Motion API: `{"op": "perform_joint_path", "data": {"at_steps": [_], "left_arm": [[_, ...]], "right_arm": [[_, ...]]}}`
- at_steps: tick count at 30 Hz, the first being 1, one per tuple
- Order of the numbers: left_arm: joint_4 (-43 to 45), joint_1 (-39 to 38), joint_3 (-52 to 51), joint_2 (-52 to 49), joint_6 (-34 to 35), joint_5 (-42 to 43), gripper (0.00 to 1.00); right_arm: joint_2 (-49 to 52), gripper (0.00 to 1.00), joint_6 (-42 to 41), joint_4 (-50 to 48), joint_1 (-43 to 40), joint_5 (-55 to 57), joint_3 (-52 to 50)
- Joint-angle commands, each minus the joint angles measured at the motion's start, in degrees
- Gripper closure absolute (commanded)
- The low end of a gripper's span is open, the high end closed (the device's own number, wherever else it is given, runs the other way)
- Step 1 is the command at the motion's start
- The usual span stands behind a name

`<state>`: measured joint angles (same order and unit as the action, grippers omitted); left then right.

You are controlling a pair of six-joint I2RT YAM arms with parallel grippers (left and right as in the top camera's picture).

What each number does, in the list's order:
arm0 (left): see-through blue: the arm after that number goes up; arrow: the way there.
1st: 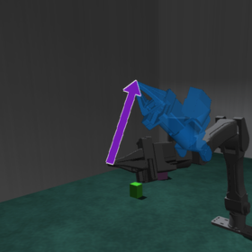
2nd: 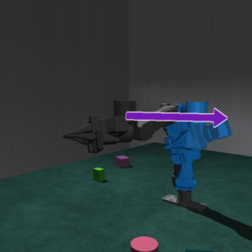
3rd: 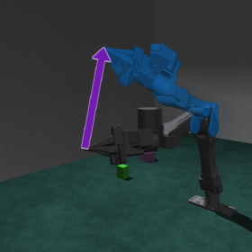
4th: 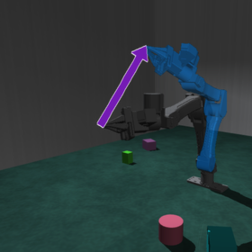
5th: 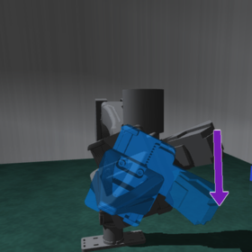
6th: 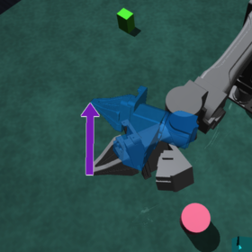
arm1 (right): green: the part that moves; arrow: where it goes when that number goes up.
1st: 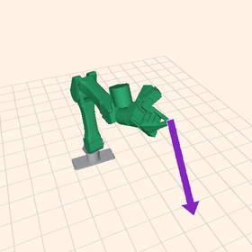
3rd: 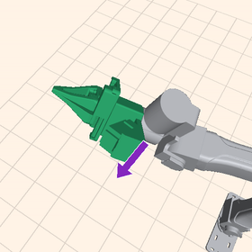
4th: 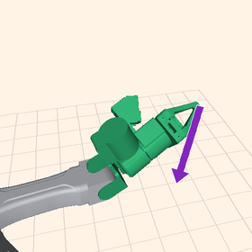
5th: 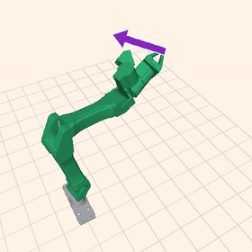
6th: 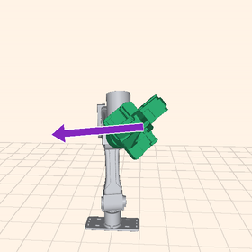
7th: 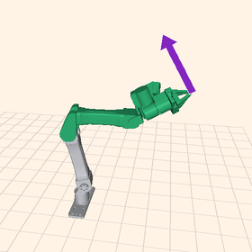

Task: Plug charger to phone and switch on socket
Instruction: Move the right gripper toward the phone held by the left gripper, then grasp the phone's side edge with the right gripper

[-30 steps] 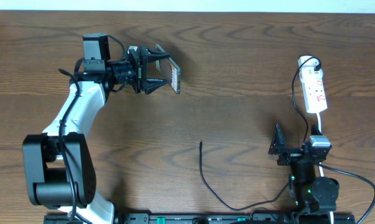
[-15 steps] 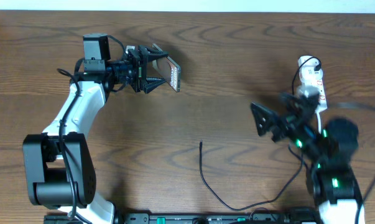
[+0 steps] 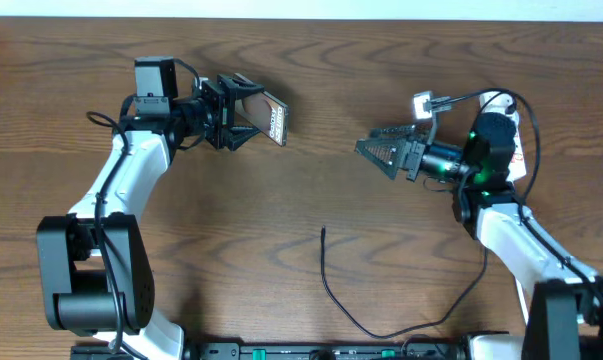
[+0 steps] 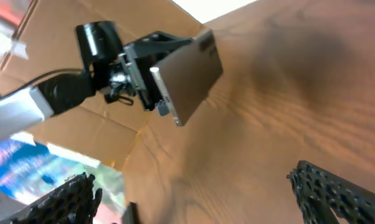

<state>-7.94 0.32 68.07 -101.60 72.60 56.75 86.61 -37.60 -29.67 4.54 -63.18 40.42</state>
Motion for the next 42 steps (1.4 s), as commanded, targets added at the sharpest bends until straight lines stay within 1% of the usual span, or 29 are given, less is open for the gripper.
{"op": "perform_joint_path", "data": {"at_steps": [1, 7, 10, 13, 16, 19, 23, 30, 32, 36, 38, 42], "left_arm": [[0.3, 0.3, 0.7, 0.4, -1.0, -0.8, 0.92], [0.3, -0.1, 0.7, 0.4, -1.0, -1.0, 0.93], [0.0, -0.9, 0.7, 0.4, -1.0, -1.4, 0.92], [-3.4, -2.7, 0.7, 0.4, -1.0, -4.0, 0.93], [-4.9, -4.1, 0.7, 0.4, -1.0, -5.2, 0.93], [-4.9, -6.3, 0.7, 0.4, -1.0, -5.2, 0.92], [-5.0, -8.5, 0.7, 0.4, -1.0, -5.2, 0.93], [-5.2, -11.5, 0.7, 0.4, -1.0, -7.2, 0.92], [-5.3, -12.3, 0.7, 0.4, -1.0, -8.0, 0.93], [-5.3, -13.9, 0.7, 0.4, -0.8, -9.1, 0.92], [-5.3, -14.7, 0.7, 0.4, -0.3, -9.8, 0.93], [-5.3, -16.4, 0.7, 0.4, 3.2, -11.3, 0.92]], "right_arm": [[2.3, 0.01, -7.3, -0.3, 0.5, 0.7, 0.0], [2.4, 0.01, -7.4, -1.3, 2.6, 2.6, 0.0], [2.4, 0.01, -7.4, -1.3, 4.7, 6.0, 0.0], [2.4, 0.01, -7.3, -1.2, 7.6, 11.1, 0.0], [2.4, 0.01, -4.7, -1.2, 9.8, 13.8, 0.0], [2.4, 0.05, 0.0, -0.7, 12.0, 15.3, 0.0], [2.4, 0.05, 2.2, 0.0, 13.3, 17.0, 0.0], [2.4, 0.06, 2.8, 2.3, 13.6, 18.3, 0.0], [2.4, 0.07, 3.2, 2.9, 13.6, 18.3, 0.0], [2.4, 0.15, 4.7, 4.1, 13.6, 18.3, 0.0], [2.4, 0.17, 5.6, 4.5, 13.7, 18.4, 0.0], [2.4, 0.21, 6.5, 6.2, 14.6, 21.5, 0.0]]}}
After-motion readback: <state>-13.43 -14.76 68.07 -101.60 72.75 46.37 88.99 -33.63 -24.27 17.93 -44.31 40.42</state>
